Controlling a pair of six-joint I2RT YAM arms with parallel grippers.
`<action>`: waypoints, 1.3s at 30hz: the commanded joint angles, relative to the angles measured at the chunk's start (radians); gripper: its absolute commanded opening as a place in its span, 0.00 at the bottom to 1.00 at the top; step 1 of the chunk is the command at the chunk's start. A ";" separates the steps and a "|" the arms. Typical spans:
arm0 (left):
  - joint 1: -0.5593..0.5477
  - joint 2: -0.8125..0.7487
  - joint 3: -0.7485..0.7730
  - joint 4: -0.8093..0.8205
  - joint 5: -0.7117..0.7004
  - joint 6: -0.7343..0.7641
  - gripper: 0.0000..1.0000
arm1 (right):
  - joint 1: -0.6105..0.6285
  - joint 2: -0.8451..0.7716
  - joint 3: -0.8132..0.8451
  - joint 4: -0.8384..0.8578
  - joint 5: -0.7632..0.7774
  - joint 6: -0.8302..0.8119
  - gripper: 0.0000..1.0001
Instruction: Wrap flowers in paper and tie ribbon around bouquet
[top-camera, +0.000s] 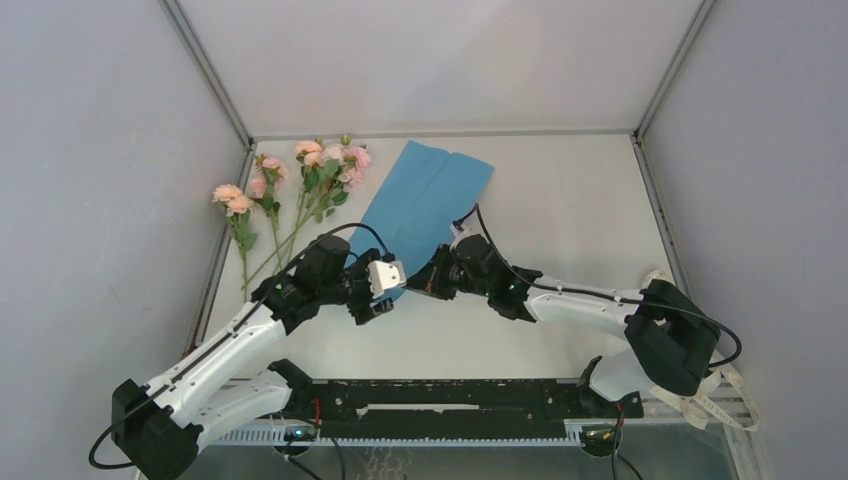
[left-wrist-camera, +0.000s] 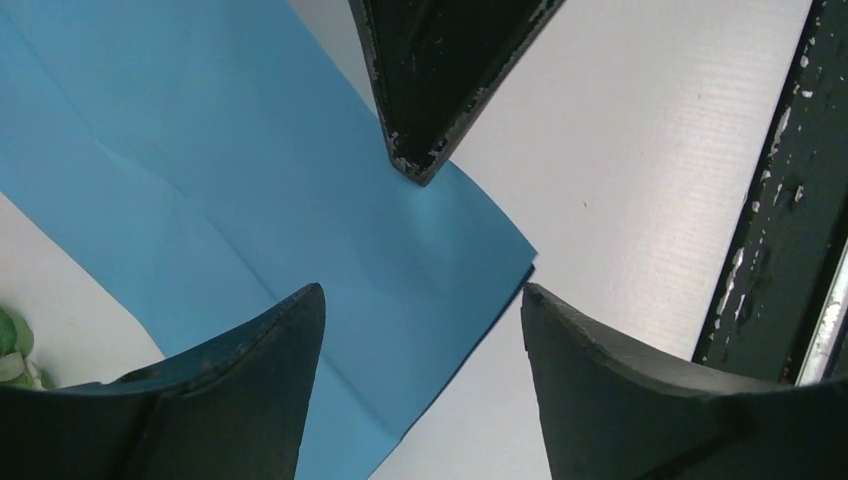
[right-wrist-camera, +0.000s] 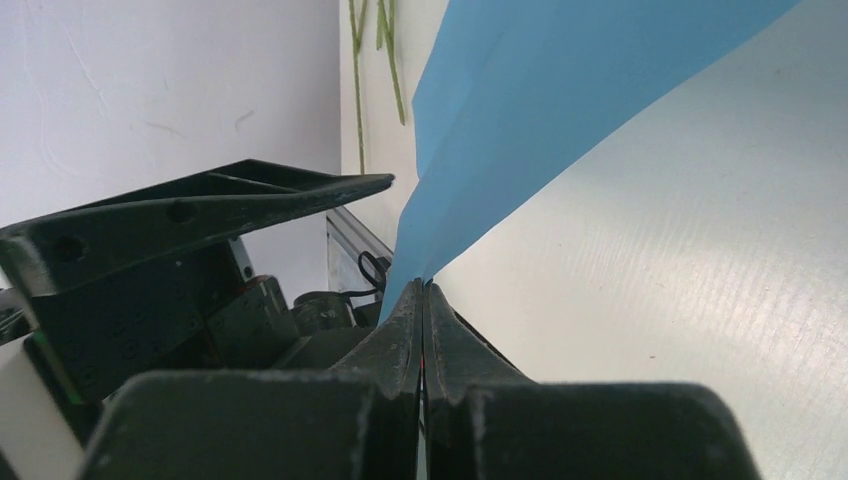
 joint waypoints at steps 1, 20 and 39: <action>-0.002 0.015 0.012 0.085 -0.004 -0.039 0.73 | 0.015 -0.068 0.036 -0.004 0.061 -0.004 0.00; 0.025 0.015 0.253 -0.181 0.053 -0.103 0.00 | -0.109 -0.476 0.040 -0.357 -0.070 -0.672 0.53; 0.030 0.151 0.742 -0.765 0.052 0.029 0.00 | -0.168 -0.358 0.146 -0.263 -0.558 -1.771 0.63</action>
